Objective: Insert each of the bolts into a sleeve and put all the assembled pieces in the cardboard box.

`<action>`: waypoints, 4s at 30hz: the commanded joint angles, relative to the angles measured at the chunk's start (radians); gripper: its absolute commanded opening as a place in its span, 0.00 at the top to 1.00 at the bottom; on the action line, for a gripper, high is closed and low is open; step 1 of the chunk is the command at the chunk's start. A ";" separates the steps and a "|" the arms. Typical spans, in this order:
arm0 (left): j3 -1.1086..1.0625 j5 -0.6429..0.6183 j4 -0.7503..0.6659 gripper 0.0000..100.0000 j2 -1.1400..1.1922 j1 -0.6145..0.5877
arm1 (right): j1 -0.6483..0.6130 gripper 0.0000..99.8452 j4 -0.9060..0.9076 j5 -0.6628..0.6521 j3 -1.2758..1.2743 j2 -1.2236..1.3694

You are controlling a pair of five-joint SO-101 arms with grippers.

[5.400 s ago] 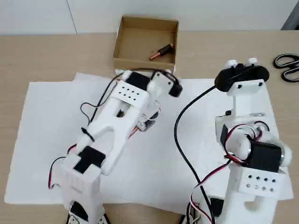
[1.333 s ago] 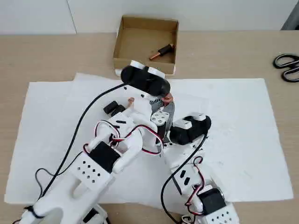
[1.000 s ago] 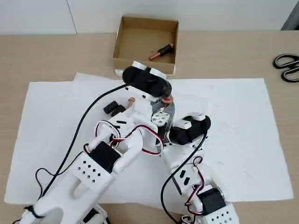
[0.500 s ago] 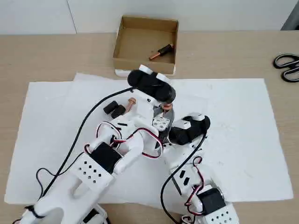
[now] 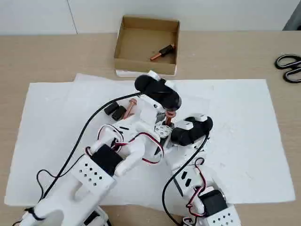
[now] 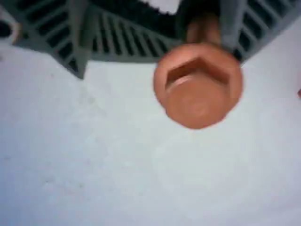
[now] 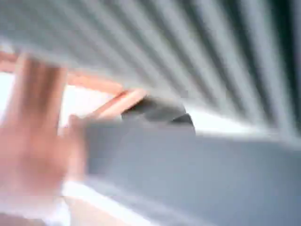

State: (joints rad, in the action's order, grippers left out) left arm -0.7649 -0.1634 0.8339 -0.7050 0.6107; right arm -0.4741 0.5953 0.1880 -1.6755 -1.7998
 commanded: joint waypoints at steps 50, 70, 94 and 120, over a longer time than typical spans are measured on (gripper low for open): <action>0.472 0.160 0.707 0.73 -0.031 -0.758 | 0.236 1.00 -0.259 -0.259 2.328 2.474; 0.446 0.160 0.720 0.73 -0.034 -0.753 | 0.217 0.82 -0.223 -0.261 2.648 2.813; 0.446 0.163 0.721 0.73 -0.031 -0.755 | 0.154 0.79 0.743 -0.083 3.346 2.786; 0.443 0.207 0.796 0.73 -0.035 -1.272 | -0.206 0.79 1.056 0.456 3.354 2.855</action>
State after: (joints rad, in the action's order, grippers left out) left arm -0.3230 0.0330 1.6441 -0.7188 -0.6229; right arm -0.6506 1.6617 0.5531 1.6464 1.0664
